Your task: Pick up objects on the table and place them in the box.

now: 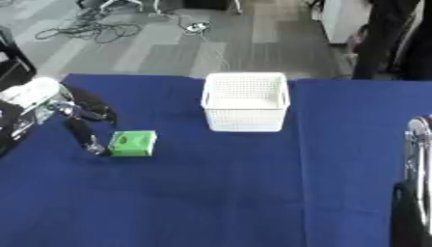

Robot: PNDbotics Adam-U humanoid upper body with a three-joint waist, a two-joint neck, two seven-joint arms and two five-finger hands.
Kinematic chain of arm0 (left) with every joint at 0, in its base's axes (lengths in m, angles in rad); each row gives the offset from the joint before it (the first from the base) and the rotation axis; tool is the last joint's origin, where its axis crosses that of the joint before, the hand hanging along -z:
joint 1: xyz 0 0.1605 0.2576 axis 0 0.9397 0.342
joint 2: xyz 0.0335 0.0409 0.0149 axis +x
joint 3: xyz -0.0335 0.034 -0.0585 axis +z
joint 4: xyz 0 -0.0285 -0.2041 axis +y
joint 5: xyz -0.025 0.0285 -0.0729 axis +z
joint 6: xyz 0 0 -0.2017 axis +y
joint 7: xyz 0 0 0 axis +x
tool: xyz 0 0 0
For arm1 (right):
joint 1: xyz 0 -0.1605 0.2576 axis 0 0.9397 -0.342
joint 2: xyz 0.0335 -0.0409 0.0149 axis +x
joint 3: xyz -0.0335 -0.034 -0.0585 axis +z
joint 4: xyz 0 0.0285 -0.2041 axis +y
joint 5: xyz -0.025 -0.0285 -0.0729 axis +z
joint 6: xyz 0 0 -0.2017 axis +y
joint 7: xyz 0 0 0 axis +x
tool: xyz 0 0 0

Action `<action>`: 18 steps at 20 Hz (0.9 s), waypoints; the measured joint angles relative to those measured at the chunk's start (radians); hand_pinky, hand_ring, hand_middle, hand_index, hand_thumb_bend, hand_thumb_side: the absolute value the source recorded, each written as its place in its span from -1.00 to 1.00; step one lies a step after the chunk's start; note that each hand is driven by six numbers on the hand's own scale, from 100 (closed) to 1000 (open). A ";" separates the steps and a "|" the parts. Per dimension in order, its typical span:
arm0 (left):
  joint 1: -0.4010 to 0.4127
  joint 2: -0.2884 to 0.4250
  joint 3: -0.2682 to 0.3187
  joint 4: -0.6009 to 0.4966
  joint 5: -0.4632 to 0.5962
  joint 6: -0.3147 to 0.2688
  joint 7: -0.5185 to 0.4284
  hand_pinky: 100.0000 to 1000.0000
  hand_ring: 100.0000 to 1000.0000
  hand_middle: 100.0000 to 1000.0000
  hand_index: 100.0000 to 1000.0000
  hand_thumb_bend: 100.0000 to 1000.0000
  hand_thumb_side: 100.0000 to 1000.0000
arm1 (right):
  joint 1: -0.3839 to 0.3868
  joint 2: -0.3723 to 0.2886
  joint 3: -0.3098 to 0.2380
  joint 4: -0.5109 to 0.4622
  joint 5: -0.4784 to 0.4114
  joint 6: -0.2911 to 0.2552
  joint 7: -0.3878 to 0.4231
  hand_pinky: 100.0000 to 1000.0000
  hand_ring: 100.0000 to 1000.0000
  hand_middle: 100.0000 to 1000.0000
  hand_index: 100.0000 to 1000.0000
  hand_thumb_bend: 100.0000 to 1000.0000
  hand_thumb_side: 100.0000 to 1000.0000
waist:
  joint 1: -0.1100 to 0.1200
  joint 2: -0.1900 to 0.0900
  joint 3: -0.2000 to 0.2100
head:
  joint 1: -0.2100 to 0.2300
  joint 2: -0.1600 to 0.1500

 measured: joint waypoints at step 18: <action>0.019 -0.003 0.121 -0.062 -0.096 0.058 -0.058 0.47 0.70 0.94 0.79 -0.28 0.94 | 0.000 0.000 0.000 0.000 0.000 0.000 -0.001 -0.82 -0.60 -0.63 -0.12 -1.00 1.00 | -0.007 0.000 0.005 | -0.004 0.002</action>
